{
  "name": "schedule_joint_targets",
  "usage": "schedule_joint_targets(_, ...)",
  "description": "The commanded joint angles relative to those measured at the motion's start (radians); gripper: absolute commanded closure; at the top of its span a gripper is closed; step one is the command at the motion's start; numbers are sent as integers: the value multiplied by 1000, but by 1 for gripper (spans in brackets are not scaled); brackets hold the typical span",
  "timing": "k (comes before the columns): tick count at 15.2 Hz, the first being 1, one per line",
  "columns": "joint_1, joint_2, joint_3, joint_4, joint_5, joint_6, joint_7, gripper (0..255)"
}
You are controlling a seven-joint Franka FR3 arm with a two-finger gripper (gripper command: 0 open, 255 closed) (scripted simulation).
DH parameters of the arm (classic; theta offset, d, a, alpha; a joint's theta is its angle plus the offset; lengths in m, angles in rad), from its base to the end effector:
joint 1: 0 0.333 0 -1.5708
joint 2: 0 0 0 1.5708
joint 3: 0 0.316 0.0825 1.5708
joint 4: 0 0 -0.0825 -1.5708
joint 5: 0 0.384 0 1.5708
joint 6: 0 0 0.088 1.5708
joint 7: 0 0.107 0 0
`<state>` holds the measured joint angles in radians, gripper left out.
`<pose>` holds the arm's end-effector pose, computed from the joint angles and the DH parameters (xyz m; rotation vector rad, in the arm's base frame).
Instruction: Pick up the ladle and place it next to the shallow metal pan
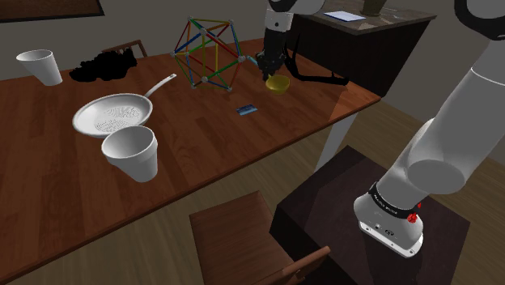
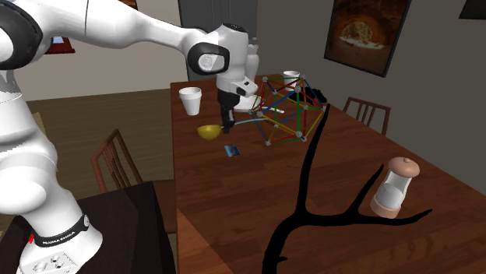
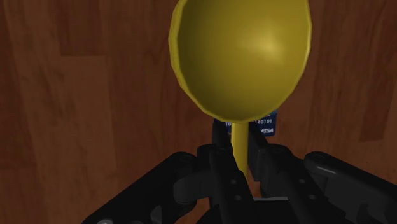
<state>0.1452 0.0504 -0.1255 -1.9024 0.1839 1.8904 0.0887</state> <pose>0.5666 0.0256 0.4669 -2.9704 0.1969 0.1053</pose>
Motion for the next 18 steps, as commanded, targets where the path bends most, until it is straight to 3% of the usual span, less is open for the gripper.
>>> schedule_joint_targets(1,25,7,23,-1,3,16,47,255)
schedule_joint_targets(10,134,79,115,85,7,37,246,255)
schedule_joint_targets(18,233,204,182,248,-11,29,420,255)
